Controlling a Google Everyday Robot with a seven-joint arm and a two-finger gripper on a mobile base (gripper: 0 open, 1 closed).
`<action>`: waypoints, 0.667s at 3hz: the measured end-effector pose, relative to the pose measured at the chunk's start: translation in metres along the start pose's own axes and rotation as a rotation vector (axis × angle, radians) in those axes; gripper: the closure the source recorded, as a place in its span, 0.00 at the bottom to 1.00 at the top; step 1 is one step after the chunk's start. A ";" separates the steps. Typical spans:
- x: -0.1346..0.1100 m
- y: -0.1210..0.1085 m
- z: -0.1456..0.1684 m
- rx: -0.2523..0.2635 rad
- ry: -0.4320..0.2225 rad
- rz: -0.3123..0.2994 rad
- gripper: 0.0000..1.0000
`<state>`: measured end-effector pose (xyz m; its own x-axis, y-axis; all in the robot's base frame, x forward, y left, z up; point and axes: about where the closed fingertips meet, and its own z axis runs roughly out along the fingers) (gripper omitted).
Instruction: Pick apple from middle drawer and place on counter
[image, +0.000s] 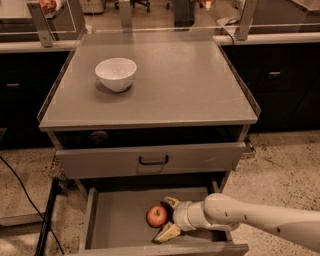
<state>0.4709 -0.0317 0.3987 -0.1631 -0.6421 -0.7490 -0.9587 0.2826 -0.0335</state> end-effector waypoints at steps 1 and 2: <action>-0.005 -0.006 0.018 0.010 -0.047 0.000 0.18; -0.006 -0.010 0.023 0.016 -0.050 -0.003 0.18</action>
Offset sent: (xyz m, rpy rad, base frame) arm 0.0079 0.0103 -0.0046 0.0394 -0.0140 -0.0045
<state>0.4869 -0.0146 0.3883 -0.1477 -0.6064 -0.7813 -0.9553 0.2920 -0.0460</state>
